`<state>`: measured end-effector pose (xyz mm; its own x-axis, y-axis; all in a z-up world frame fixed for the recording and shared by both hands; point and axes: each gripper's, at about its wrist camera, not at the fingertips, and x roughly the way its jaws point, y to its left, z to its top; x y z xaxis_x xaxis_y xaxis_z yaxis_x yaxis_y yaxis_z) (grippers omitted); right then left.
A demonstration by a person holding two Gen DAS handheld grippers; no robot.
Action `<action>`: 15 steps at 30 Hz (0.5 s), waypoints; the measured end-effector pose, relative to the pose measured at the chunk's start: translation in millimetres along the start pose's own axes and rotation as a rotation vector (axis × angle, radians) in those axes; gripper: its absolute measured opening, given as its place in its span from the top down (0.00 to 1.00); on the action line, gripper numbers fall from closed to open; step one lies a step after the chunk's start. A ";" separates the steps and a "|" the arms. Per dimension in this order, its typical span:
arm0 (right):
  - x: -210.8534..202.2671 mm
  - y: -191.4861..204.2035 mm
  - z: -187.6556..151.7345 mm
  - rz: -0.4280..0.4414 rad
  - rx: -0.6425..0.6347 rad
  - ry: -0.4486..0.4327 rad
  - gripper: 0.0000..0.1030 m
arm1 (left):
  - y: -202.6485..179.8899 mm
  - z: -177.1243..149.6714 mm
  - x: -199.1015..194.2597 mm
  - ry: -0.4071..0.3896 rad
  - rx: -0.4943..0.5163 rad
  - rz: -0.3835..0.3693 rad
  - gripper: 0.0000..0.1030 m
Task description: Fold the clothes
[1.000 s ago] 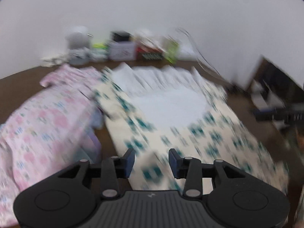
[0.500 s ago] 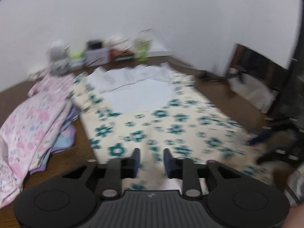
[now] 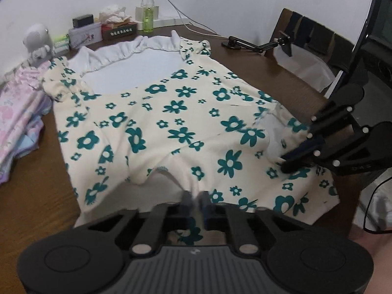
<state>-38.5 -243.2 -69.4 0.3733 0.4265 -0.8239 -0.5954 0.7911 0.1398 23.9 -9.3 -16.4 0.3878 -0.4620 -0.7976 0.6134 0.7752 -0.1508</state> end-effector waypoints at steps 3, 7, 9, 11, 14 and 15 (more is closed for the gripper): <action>-7.5 -2.9 -7.3 0.012 0.009 0.026 0.97 | -2.5 -1.9 -4.4 -0.009 0.006 -0.061 0.94; -21.3 -16.6 -4.5 0.056 0.105 -0.046 0.92 | 8.0 0.1 -25.6 -0.089 -0.041 -0.097 0.87; -31.4 -23.4 2.9 0.076 0.157 -0.138 0.86 | 16.7 4.8 -40.0 -0.151 -0.072 -0.080 0.87; -33.9 -25.9 12.7 0.064 0.172 -0.213 0.80 | 26.7 12.4 -46.2 -0.190 -0.089 -0.006 0.87; -10.3 -19.8 30.3 0.039 0.149 -0.224 0.80 | 37.3 20.0 -38.8 -0.175 -0.080 0.085 0.89; 0.1 -17.1 35.4 0.046 0.136 -0.214 0.80 | 39.9 20.8 -32.6 -0.155 -0.072 0.090 0.90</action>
<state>-3.1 -241.1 -52.4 0.4989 0.5348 -0.6820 -0.5195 0.8144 0.2585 50.0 27.7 15.8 0.5436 -0.4459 -0.7111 0.5227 0.8428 -0.1288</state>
